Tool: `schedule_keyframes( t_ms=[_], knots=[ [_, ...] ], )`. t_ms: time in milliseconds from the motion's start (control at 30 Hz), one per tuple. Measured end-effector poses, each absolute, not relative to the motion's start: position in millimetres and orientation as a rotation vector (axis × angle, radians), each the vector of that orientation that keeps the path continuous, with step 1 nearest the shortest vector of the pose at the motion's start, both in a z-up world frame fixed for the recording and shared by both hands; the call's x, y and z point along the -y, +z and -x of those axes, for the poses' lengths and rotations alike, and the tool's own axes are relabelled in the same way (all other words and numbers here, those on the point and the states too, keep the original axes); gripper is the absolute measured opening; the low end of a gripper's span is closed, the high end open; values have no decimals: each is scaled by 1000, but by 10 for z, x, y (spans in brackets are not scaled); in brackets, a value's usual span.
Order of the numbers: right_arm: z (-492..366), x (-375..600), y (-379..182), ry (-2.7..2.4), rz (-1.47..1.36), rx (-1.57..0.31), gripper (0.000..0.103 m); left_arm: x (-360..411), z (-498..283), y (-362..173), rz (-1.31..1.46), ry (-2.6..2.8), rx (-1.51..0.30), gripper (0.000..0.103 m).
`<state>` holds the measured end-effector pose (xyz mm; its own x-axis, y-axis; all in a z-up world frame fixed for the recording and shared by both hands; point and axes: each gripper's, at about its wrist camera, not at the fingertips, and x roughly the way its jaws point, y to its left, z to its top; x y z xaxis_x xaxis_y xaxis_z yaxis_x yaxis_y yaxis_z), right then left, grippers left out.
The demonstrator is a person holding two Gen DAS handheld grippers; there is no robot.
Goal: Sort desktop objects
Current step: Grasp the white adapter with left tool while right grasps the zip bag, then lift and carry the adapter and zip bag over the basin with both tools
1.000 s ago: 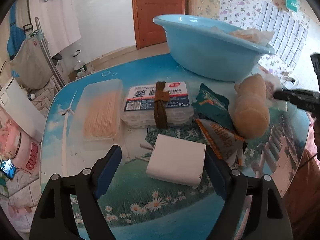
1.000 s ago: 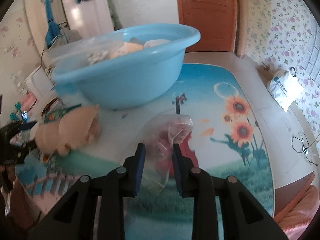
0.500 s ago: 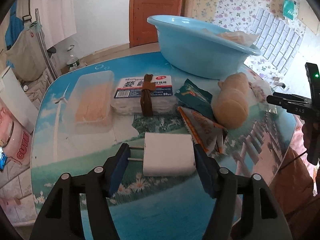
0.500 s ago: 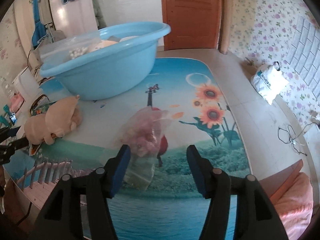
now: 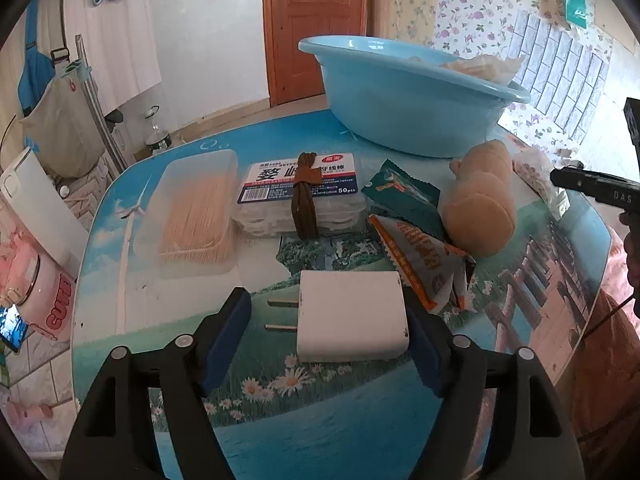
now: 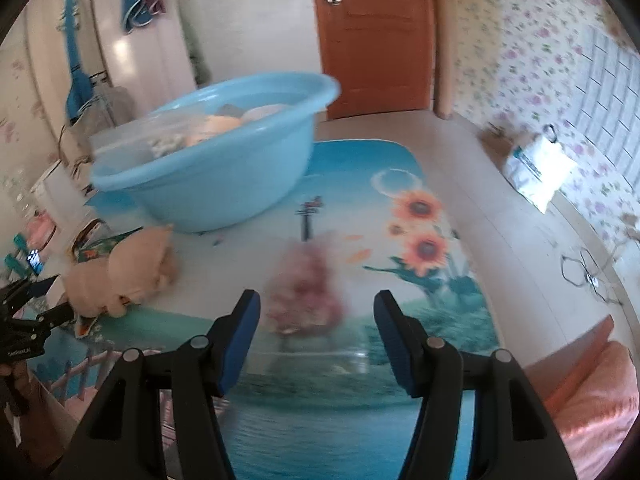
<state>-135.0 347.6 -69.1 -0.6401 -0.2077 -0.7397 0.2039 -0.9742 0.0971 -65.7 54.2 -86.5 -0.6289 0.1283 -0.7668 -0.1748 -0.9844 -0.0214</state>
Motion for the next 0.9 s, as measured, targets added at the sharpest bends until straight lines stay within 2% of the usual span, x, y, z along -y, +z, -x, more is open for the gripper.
schedule_keyframes(
  t_ms=[100, 267, 333, 500, 633, 700, 833, 900],
  knots=[
    [1350, -3348, -774, -2657, -1222, -51, 64, -553, 672, -871, 1266, 2683, -84, 81],
    [1358, -3311, -862, -2664, -1255, -97, 65, -576, 677, -886, 1280, 2667, -91, 92],
    [1354, -3308, -867, -2670, -1252, -109, 68, -584, 678, -892, 1285, 2662, -93, 94],
    [1348, -3285, -903, -2689, -1240, -121, 90, -590, 665, -905, 1297, 2658, -93, 99],
    [1347, -3326, -922, -2715, -1244, -100, 96, -588, 647, -910, 1292, 2672, -82, 99],
    [1348, -3331, -922, -2713, -1243, -101, 96, -598, 622, -908, 1279, 2675, -86, 97],
    [1357, -3354, -918, -2738, -1243, -84, 92, -630, 583, -865, 1246, 2670, -99, 72],
    [1363, -3387, -898, -2754, -1238, -63, 85, -627, 568, -856, 1239, 2673, -94, 62]
  ],
)
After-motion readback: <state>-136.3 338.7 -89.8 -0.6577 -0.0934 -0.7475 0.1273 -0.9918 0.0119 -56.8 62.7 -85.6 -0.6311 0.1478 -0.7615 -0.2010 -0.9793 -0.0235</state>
